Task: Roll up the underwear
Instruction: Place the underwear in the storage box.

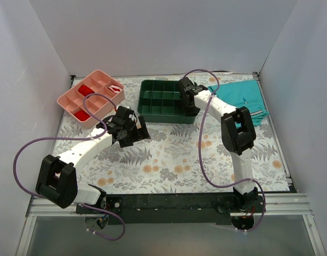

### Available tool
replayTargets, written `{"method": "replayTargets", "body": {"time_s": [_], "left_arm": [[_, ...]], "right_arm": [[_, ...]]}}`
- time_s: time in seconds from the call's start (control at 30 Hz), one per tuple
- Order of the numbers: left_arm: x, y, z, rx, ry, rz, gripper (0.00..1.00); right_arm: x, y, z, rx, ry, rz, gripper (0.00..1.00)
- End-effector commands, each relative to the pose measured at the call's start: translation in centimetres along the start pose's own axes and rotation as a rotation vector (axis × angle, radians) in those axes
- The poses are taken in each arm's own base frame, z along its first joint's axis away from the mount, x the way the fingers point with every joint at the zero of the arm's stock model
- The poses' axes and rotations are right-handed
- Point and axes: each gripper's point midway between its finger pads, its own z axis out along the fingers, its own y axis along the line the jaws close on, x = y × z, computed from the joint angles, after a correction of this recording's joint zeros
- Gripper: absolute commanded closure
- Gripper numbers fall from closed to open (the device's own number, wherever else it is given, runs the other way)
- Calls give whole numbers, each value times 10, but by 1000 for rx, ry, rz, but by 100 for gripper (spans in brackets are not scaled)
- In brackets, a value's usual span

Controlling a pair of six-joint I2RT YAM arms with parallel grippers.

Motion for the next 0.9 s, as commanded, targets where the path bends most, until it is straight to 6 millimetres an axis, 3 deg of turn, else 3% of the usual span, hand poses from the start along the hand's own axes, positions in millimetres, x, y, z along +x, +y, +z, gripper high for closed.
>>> {"method": "replayTargets", "body": {"time_s": [0.0,0.37,0.67,0.87], "left_arm": [[-1,4,-1,-10,-8,0,2],[-1,4,-1,-9,-5,-4,2],[1,6,-4,-13,2,-2,2],[2,3,-3,-1,9,-9,2]], "right_arm": [[4,-1,-1,9,-16,57,99],[0,-7,-20,12,-4,23,99],[21,-18,-1,-24,69,-25,99],[19,-19,-2,-125,36,0,99]]}}
